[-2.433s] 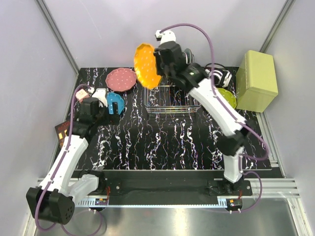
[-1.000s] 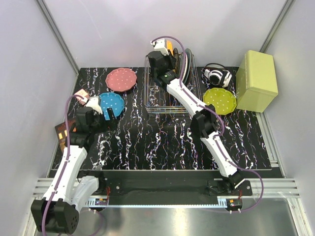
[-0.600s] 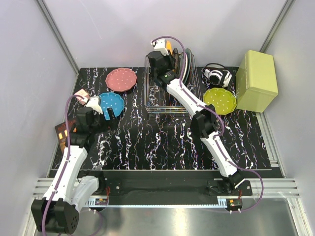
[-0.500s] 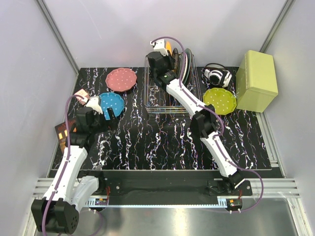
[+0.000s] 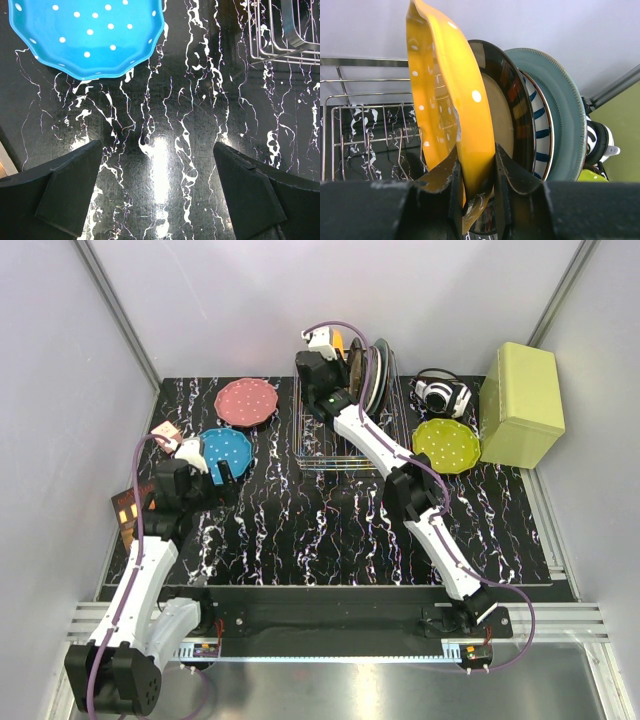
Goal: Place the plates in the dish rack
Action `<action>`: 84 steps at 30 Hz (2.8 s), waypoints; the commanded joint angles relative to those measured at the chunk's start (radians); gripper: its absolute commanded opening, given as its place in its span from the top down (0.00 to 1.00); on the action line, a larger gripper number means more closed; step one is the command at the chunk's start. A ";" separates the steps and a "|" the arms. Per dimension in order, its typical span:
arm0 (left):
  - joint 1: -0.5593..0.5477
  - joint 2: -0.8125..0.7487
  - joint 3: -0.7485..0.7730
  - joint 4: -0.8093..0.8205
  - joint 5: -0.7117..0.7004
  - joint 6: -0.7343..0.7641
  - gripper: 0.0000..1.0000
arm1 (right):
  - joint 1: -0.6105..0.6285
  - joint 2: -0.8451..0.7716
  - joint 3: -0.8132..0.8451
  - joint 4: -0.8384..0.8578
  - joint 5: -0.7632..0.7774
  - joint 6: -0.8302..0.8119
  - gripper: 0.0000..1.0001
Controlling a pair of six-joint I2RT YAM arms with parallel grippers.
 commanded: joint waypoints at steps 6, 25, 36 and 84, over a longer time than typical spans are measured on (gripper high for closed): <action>0.006 0.011 0.014 0.040 0.028 -0.011 0.01 | 0.010 0.002 -0.038 0.070 0.025 0.064 1.00; 0.008 0.011 0.025 0.052 -0.175 0.036 0.01 | 0.039 -0.115 -0.088 0.060 0.025 -0.035 0.29; 0.006 0.408 0.212 0.057 -0.155 0.671 0.17 | 0.123 -0.530 -0.403 -0.391 -0.414 0.113 0.01; -0.337 0.700 0.343 -0.359 0.253 0.763 0.42 | -0.084 -1.107 -1.316 -0.402 -1.171 0.536 0.00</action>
